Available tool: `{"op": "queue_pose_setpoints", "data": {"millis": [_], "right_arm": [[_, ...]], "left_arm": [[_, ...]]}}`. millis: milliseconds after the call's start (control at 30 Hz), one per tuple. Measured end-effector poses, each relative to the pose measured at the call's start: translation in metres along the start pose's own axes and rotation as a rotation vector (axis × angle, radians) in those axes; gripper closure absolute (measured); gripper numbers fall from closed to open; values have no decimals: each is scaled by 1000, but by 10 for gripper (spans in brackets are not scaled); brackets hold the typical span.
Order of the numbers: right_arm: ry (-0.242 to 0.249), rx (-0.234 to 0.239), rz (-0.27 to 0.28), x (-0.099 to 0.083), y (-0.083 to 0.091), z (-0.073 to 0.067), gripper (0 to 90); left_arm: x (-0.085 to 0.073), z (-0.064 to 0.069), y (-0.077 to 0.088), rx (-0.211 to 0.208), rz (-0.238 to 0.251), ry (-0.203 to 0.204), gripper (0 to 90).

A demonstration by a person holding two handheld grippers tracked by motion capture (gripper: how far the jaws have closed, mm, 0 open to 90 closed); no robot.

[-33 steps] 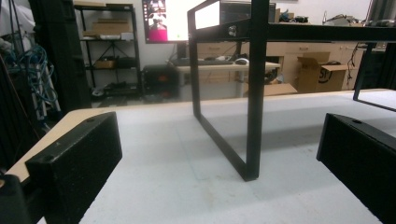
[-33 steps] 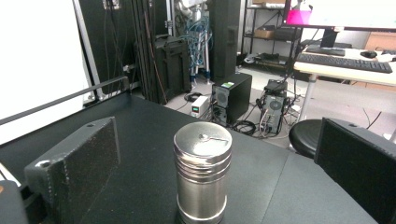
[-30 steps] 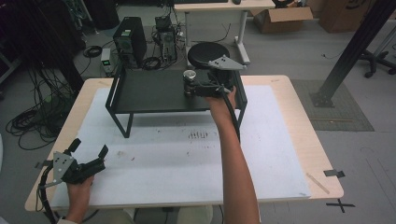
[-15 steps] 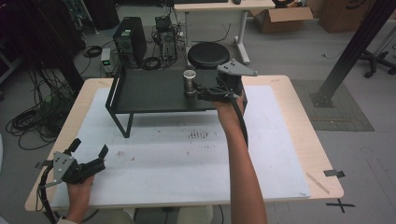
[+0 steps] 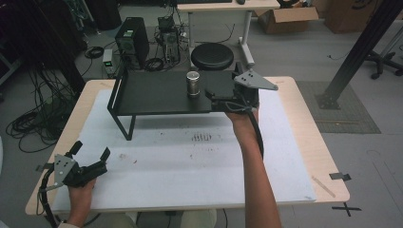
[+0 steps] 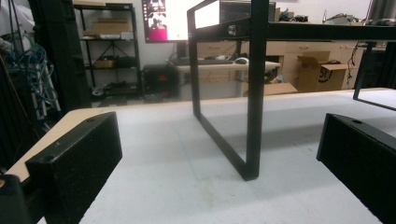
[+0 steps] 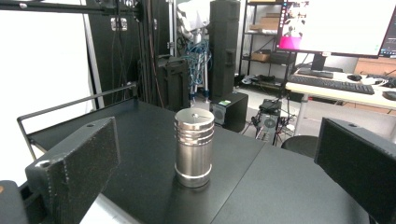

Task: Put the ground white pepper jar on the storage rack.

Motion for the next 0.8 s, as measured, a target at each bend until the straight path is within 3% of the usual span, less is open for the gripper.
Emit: {"op": "queue_pose_setpoints", "data": {"millis": [500,800], "right_arm": [[-12,-7,30,-19,31,4,0],[-11,-55,63,-37,55,14,0]], "left_arm": [[0,0,0,0,1,0,4],[0,0,0,0,1,-1,4]]}}
Point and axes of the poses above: each handheld gripper's, and its own axes: y roughly backward along the jaws, x roughly out of its top, z roughly to its right, the point moved 5 cm from there along -y, roughly forward along the jaws, and after that the axes turned 9 degrees about -y, right-handed, at the moved point
